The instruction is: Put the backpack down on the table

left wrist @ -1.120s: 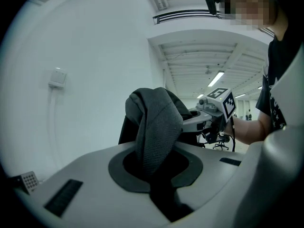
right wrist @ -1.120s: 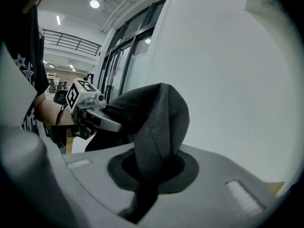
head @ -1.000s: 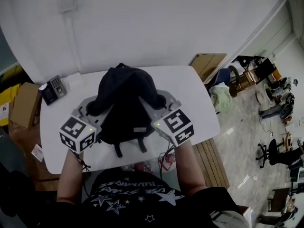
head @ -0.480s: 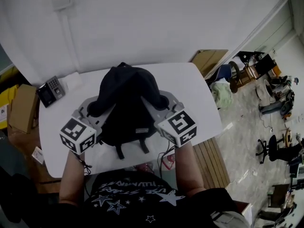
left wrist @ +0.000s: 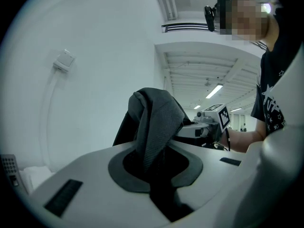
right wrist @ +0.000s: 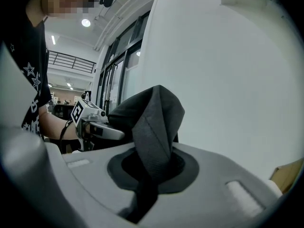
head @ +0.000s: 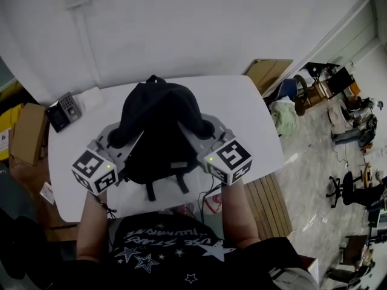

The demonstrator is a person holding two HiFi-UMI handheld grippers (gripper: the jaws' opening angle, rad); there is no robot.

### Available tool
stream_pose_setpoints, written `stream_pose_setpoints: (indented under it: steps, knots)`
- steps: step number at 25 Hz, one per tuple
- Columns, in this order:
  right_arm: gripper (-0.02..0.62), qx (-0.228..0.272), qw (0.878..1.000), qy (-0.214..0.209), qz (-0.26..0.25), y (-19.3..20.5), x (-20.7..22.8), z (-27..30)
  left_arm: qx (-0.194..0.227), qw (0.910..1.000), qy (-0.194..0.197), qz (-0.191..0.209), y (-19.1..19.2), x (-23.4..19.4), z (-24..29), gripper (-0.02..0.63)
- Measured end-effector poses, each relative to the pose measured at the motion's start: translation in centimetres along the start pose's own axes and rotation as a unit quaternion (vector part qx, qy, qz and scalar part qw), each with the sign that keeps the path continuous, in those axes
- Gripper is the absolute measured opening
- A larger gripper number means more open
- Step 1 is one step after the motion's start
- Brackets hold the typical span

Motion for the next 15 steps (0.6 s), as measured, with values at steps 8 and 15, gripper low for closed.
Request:
stream_pose_setpoints:
  steps: [8,15]
  knots:
    - [0.038,0.010,1.000,0.006,-0.012,0.3,-0.2,-0.4,-0.004,0.9992,-0.034,0.023,0.3,0.8,-0.1,0.055]
    - [0.112,-0.004,1.000,0.014,-0.020,0.4,-0.4,-0.5,-0.003,0.9959,-0.077,0.047,0.0,1.3,-0.3,0.097]
Point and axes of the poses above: the fingertips, and each gripper's own axes: z forward along the fingers, x to its right, y out of its underside, the point moved 6 cm from there along -z, backward along the fingers, and after that the axes turned 2 degrees about x, right-handed, at the moved point
